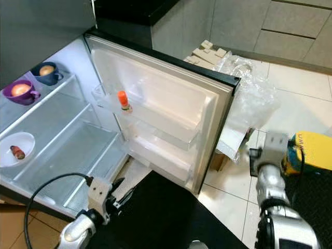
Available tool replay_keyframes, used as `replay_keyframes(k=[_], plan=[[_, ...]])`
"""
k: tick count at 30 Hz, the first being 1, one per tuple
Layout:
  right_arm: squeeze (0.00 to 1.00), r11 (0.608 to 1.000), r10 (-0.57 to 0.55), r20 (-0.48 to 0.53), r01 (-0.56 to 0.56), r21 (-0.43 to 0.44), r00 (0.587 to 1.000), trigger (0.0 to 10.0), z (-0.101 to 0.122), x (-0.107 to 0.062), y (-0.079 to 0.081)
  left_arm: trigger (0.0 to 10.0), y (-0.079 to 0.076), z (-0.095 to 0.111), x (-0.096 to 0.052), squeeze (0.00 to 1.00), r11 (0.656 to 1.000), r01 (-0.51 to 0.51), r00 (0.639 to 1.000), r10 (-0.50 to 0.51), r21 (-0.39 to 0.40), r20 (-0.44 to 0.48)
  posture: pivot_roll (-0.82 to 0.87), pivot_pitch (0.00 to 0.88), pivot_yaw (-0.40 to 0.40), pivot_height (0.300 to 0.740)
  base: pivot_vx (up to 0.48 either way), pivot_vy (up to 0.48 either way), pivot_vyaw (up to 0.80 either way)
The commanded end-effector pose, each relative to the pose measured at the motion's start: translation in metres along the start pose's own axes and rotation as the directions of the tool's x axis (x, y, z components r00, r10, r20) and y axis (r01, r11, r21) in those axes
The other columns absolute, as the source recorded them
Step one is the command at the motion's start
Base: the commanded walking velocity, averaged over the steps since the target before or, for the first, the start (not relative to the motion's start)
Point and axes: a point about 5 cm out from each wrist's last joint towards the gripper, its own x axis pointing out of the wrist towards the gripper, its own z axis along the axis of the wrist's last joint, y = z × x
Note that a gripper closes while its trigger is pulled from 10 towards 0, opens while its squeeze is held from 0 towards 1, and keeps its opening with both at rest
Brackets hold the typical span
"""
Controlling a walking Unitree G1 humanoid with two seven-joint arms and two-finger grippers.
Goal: Restocking fridge
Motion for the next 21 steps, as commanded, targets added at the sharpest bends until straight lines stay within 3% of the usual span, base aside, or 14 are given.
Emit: replay_keyframes(k=[1, 4, 6, 8, 9, 12, 16, 21], plan=[[0.00, 0.999, 0.024, 0.000, -0.024, 0.033, 1.000, 10.0, 0.002, 0.001, 0.008, 10.0, 0.002, -0.002, -0.008, 0.00, 1.000, 0.014, 1.000, -0.014, -0.013, -0.009, -0.16, 0.141, 0.028, 0.740, 0.000, 0.000, 0.00], [0.00, 0.995, 0.068, 0.060, -0.072, 0.069, 0.996, 10.0, 0.027, 0.011, 0.022, 10.0, -0.007, 0.006, -0.010, 0.00, 0.991, 0.128, 0.991, -0.126, -0.049, 0.037, -0.16, 0.141, 0.022, 0.740, 0.000, 0.000, 0.00], [0.00, 0.995, 0.068, 0.060, -0.072, 0.069, 0.996, 10.0, 0.027, 0.011, 0.022, 10.0, -0.007, 0.006, -0.010, 0.00, 0.991, 0.128, 0.991, -0.126, -0.049, 0.037, -0.16, 0.141, 0.022, 0.740, 0.000, 0.000, 0.00], [0.00, 0.989, 0.080, 0.086, -0.090, 0.118, 0.993, 10.0, 0.039, 0.015, 0.026, 10.0, -0.016, 0.019, -0.011, 0.00, 0.967, 0.248, 0.966, -0.243, -0.059, 0.086, -0.15, 0.143, 0.020, 0.740, 0.000, 0.000, 0.00], [0.00, 0.989, 0.080, 0.086, -0.090, 0.118, 0.993, 10.0, 0.039, 0.015, 0.026, 10.0, -0.016, 0.019, -0.011, 0.00, 0.967, 0.248, 0.966, -0.243, -0.059, 0.086, -0.15, 0.143, 0.020, 0.740, 0.000, 0.000, 0.00], [0.00, 0.967, 0.173, 0.109, -0.190, 0.169, 0.979, 10.0, 0.047, 0.017, 0.036, 10.0, -0.028, 0.038, -0.010, 0.00, 0.923, 0.380, 0.920, -0.370, -0.061, 0.127, -0.15, 0.145, 0.023, 0.740, 0.000, 0.000, 0.00], [0.00, 0.929, 0.290, 0.118, -0.309, 0.204, 0.950, 10.0, 0.047, 0.015, 0.048, 10.0, -0.036, 0.046, -0.006, 0.00, 0.895, 0.445, 0.890, -0.436, -0.045, 0.136, -0.14, 0.145, 0.027, 0.740, 0.000, 0.000, 0.00], [0.00, 0.892, 0.376, 0.110, -0.392, 0.227, 0.920, 10.0, 0.041, 0.012, 0.053, 10.0, -0.038, 0.049, -0.001, 0.00, 0.897, 0.440, 0.891, -0.431, -0.037, 0.143, -0.14, 0.144, 0.030, 0.740, 0.000, 0.000, 0.00]])
